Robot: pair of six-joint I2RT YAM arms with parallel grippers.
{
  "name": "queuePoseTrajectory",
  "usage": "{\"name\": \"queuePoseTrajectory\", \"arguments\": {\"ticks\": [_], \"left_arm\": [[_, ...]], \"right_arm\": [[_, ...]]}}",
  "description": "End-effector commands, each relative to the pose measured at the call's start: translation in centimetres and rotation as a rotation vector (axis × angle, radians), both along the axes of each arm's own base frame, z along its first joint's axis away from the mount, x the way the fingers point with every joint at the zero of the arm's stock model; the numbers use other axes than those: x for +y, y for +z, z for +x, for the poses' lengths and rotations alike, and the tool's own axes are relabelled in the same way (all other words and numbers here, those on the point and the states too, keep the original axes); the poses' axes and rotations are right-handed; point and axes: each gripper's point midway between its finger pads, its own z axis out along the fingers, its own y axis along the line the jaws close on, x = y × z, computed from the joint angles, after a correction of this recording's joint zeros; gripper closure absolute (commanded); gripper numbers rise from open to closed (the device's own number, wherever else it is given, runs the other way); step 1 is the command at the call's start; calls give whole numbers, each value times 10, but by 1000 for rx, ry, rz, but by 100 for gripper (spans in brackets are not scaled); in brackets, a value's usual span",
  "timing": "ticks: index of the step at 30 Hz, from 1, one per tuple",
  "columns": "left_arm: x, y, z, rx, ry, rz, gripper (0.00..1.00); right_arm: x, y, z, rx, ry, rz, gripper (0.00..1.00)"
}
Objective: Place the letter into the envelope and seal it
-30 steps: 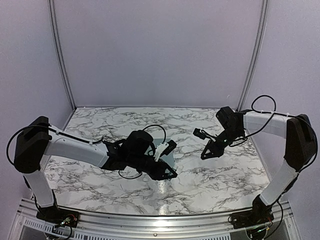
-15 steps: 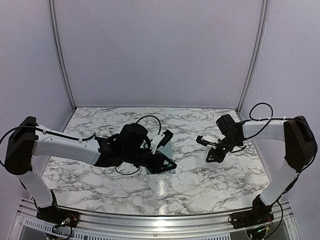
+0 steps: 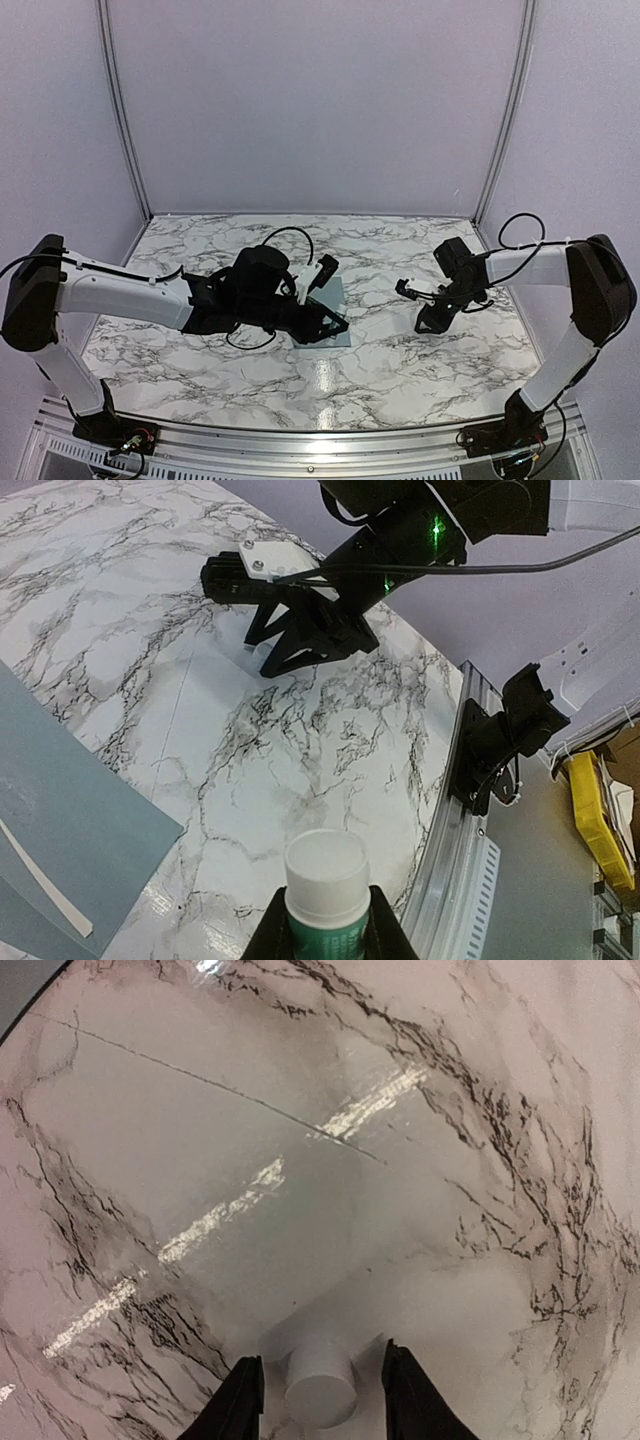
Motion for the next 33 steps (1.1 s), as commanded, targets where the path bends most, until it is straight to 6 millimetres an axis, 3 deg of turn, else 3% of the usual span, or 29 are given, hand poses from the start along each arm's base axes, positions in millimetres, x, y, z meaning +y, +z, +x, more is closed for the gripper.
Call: {"name": "queuePoseTrajectory", "arguments": {"ticks": [1, 3, 6, 11, 16, 20, 23, 27, 33], "left_arm": [[7, 13, 8, -19, 55, -18, 98], [8, 15, 11, -24, 71, -19, 97], [8, 21, 19, -45, 109, -26, 97], [6, 40, 41, -101, 202, -46, 97], [2, 78, 66, -195, 312, -122, 97], [4, 114, 83, -270, 396, -203, 96], [11, 142, 90, -308, 456, -307, 95], [29, 171, 92, -346, 540, -469, 97], [41, 194, 91, -413, 561, -563, 97]], "right_arm": [[2, 16, 9, -65, -11, 17, 60], [6, 24, 9, -65, -11, 42, 59], [16, 53, 8, -71, 6, 105, 58], [39, 130, 13, -148, 35, 265, 56], [70, 210, 19, -252, 100, 496, 56], [90, 253, 25, -261, 157, 623, 56], [109, 272, 26, -188, 172, 700, 56], [143, 275, 13, -126, 236, 697, 54], [185, 282, -17, -81, 353, 734, 51]]}}
